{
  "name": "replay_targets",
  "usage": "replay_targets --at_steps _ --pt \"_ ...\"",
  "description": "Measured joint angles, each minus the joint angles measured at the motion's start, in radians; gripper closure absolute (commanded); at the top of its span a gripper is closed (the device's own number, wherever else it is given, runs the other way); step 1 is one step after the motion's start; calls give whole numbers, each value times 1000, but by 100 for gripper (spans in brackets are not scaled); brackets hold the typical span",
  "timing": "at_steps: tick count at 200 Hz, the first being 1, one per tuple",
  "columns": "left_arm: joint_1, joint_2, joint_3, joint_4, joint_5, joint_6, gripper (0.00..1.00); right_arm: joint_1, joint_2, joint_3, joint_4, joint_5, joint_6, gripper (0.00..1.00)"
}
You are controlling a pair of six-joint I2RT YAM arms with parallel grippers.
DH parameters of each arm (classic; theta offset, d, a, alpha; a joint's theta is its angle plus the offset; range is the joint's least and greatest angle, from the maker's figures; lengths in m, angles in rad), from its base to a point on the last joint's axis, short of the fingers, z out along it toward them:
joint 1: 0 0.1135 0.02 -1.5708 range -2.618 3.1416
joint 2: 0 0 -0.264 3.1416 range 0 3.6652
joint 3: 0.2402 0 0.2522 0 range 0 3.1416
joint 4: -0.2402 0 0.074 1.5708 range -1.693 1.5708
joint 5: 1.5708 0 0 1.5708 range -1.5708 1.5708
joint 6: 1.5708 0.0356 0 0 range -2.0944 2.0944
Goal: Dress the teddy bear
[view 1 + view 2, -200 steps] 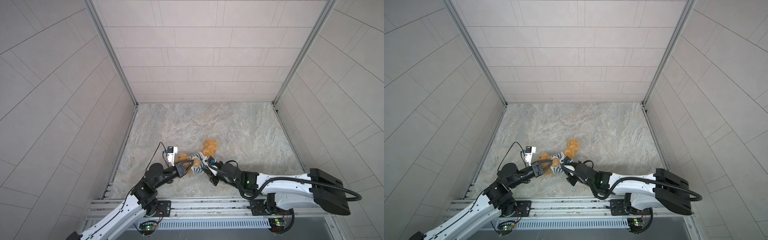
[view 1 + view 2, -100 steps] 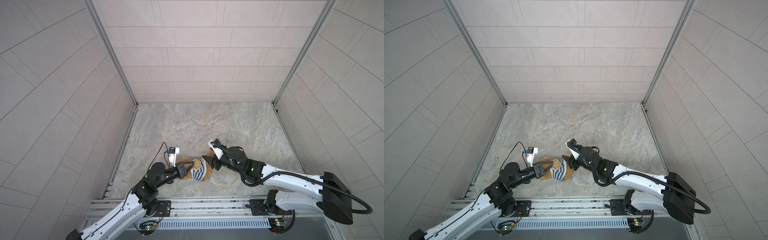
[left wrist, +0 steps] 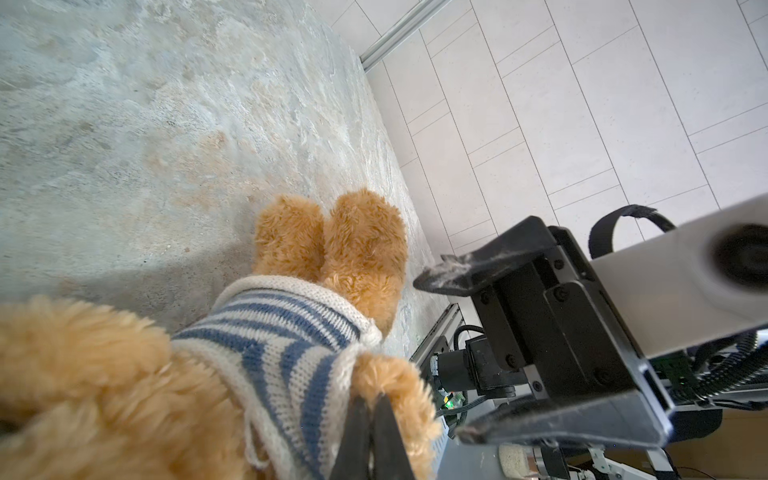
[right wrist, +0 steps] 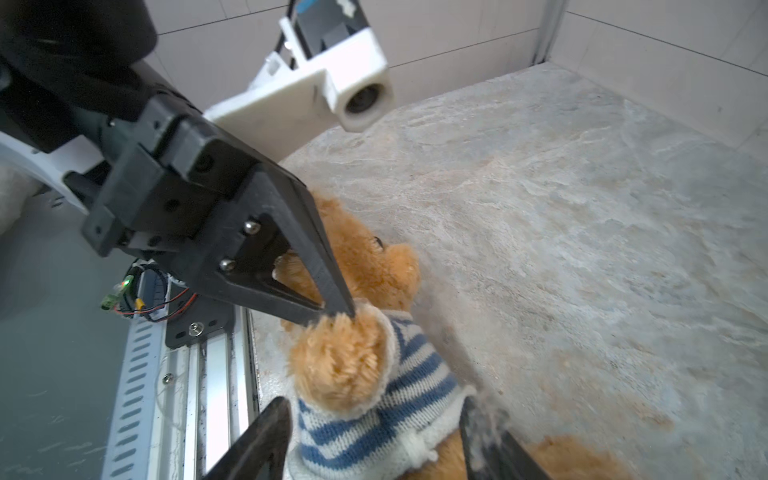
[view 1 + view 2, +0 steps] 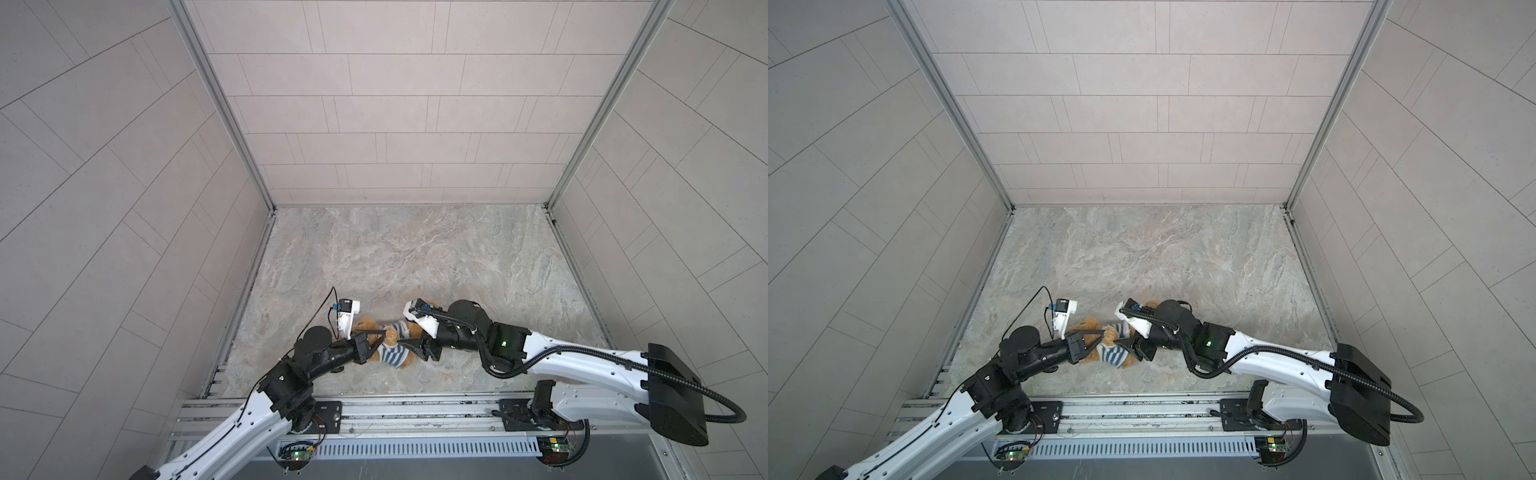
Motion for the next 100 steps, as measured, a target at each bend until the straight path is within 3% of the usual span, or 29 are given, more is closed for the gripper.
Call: replay_targets --at_steps 77,100 --pt "-81 43 33 -16 -31 36 100 5 120 56 -2 -53 -43 51" --pt "-82 43 33 -16 -36 35 100 8 140 66 0 -81 -65 70"
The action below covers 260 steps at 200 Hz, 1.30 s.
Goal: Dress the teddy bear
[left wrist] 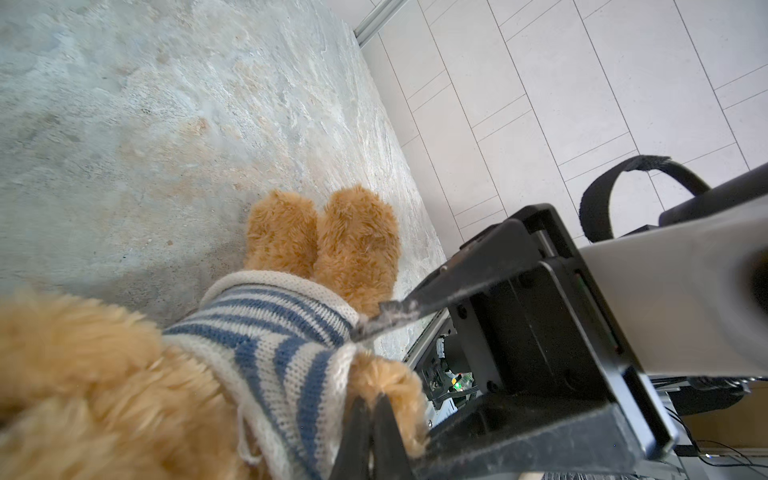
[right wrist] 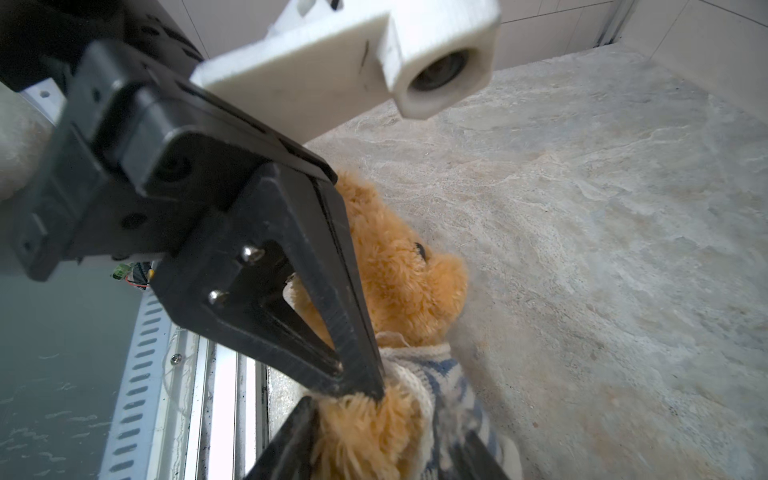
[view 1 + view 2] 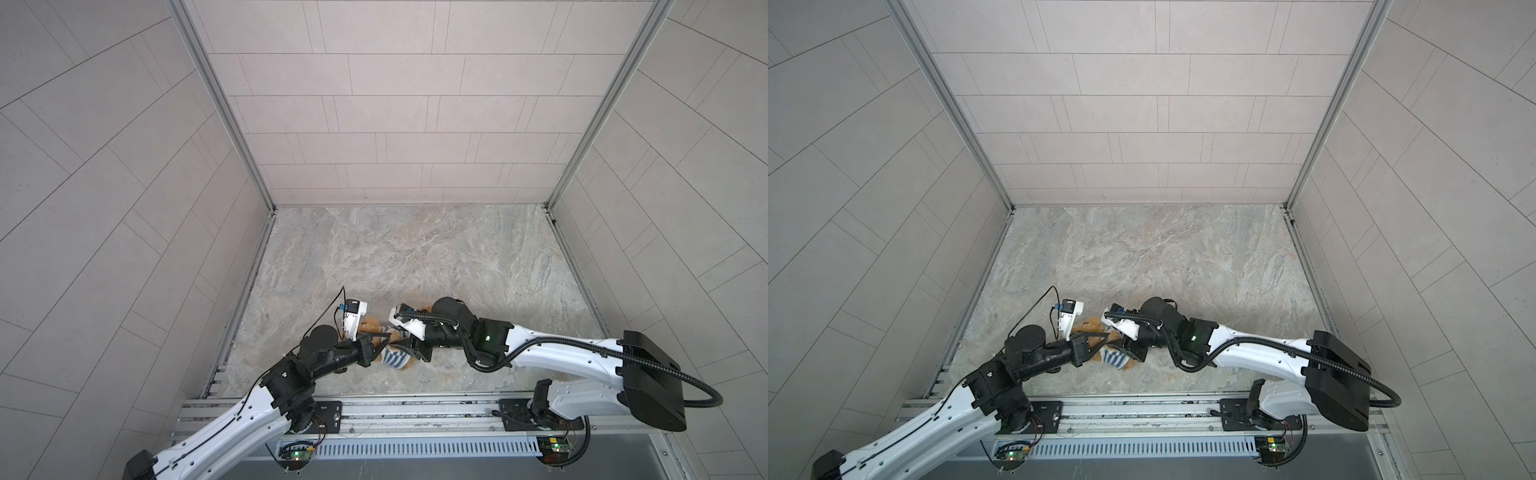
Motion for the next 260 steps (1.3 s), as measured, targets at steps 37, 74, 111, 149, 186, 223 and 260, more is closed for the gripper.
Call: replay_targets --at_steps 37,74,111,149,186,223,260 --pt "0 -8 8 -40 -29 10 80 -2 8 6 -24 2 -19 100" --pt "-1 -41 53 -125 -78 44 70 -13 -12 -19 10 66 -9 100" --pt "-8 -31 56 -169 -108 53 72 -31 -48 -55 74 149 60 100" --pt "-28 45 60 -171 -119 71 70 -24 -47 -70 127 161 116 100" --pt "-34 142 69 -135 -123 85 86 -11 -48 -80 144 162 138 100" --pt "-34 193 73 -92 -119 97 100 -11 -57 -101 165 166 150 100" --pt "-34 185 73 -93 -142 97 100 -11 -96 -119 164 180 154 100"
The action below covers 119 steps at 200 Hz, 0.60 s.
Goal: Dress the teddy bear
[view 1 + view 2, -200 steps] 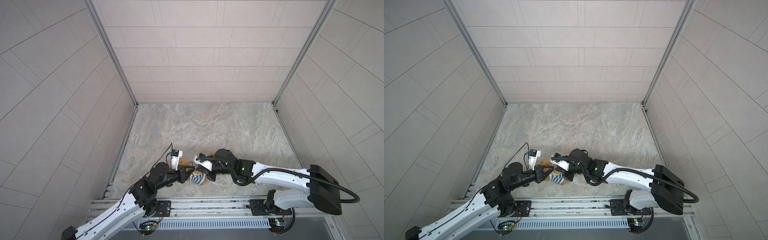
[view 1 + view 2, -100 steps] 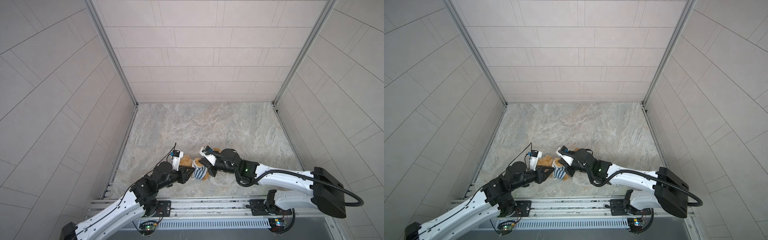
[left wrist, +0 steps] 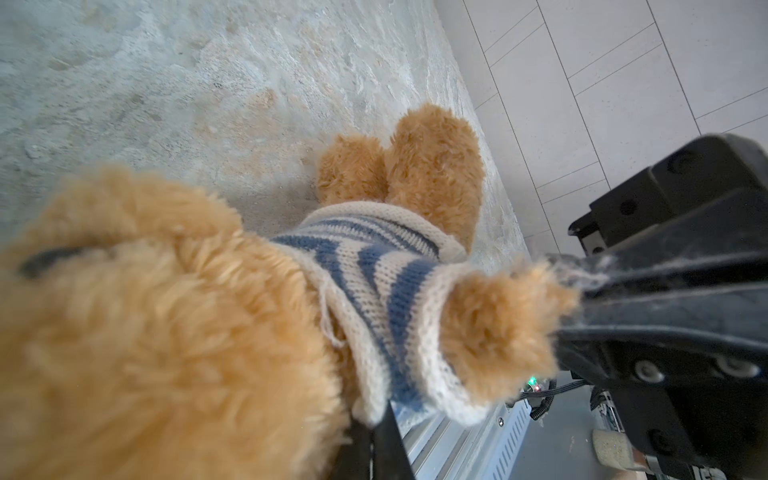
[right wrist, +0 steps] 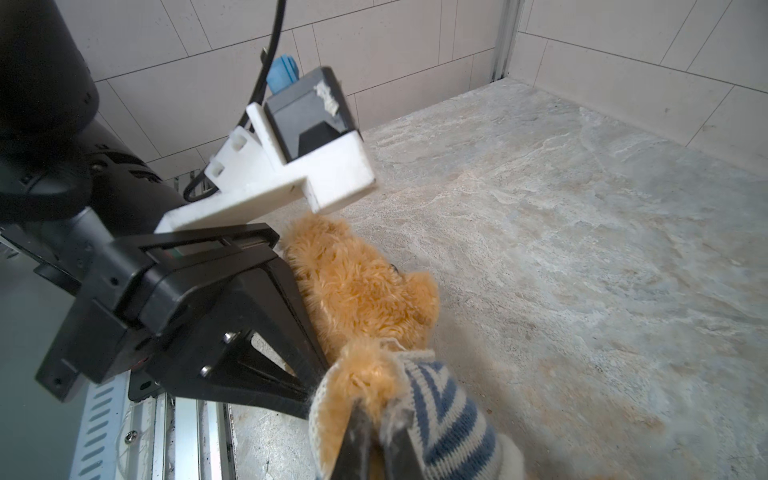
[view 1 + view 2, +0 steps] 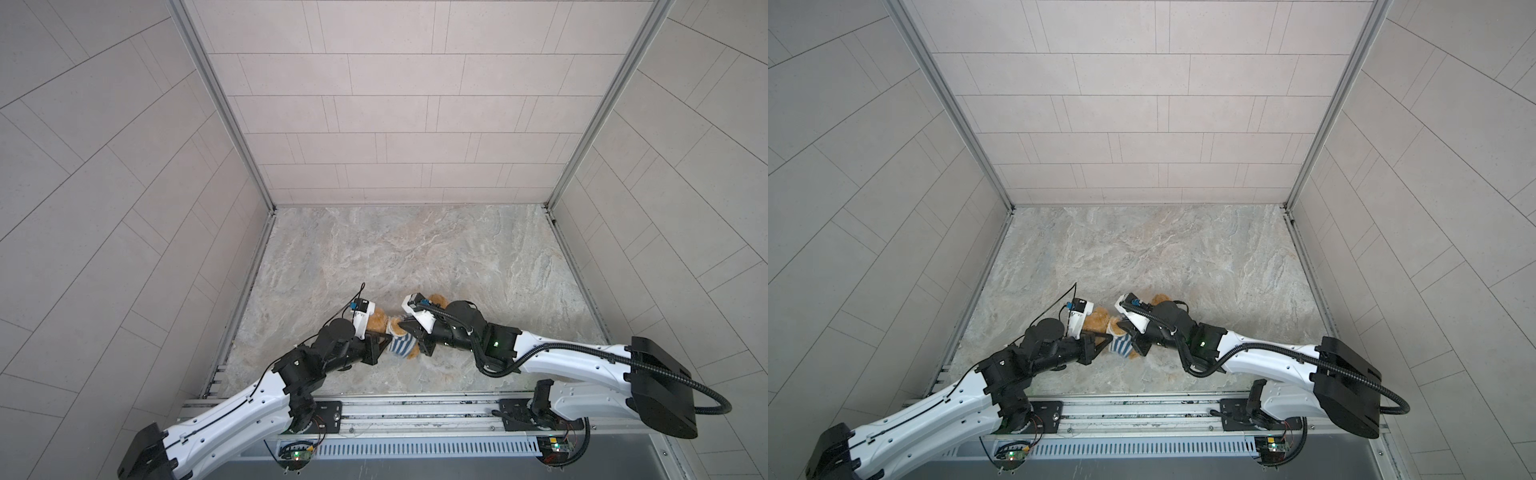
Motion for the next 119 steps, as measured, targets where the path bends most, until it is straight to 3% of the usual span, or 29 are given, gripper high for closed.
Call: replay_targets --at_steps 119 --pt "67 81 -4 15 -11 18 100 2 -179 -98 -30 42 7 100"
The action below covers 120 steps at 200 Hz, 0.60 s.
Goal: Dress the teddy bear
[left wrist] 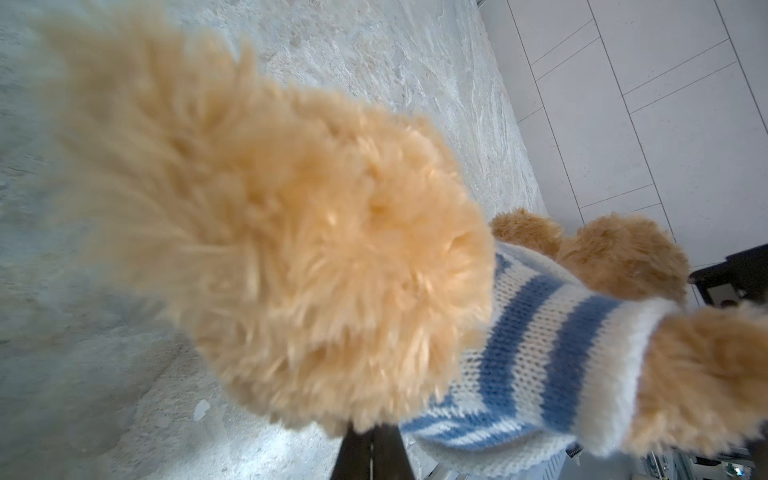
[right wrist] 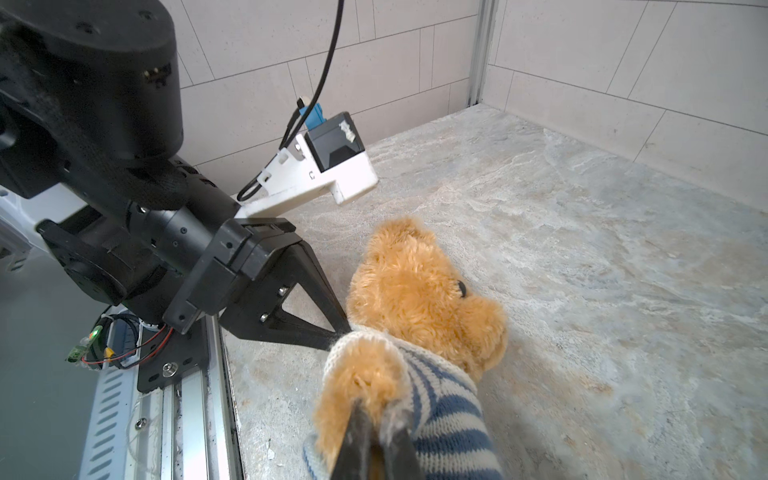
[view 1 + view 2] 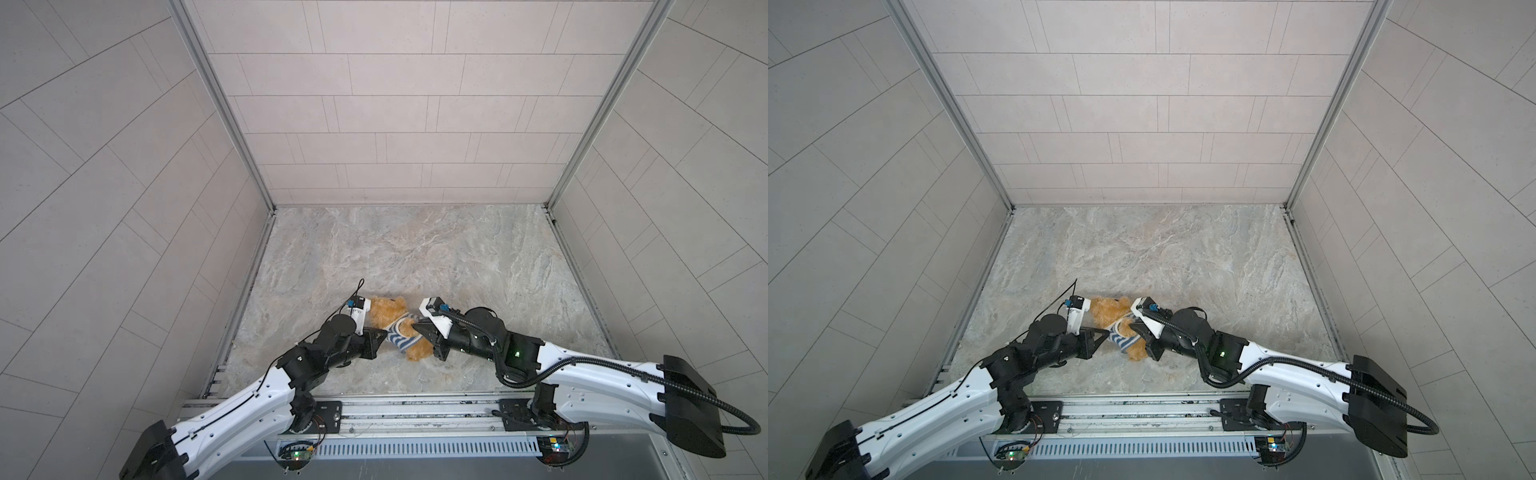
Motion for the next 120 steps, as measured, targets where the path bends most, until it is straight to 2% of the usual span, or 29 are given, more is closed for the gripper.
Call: replay_targets --at_steps 28,49,80,94,108,120 --pt "4 28 2 39 8 9 100 2 5 -2 9 3 10 100" --pt "7 71 16 67 8 16 92 10 22 -1 24 14 15 98" --pt "10 183 45 144 8 18 79 31 93 27 46 42 27 85" --pt "11 229 50 173 4 19 74 32 129 38 61 54 43 76" --pt "16 248 50 180 -5 18 65 32 158 42 78 65 63 70" --pt "29 247 49 183 -16 13 62 32 172 43 93 73 67 65"
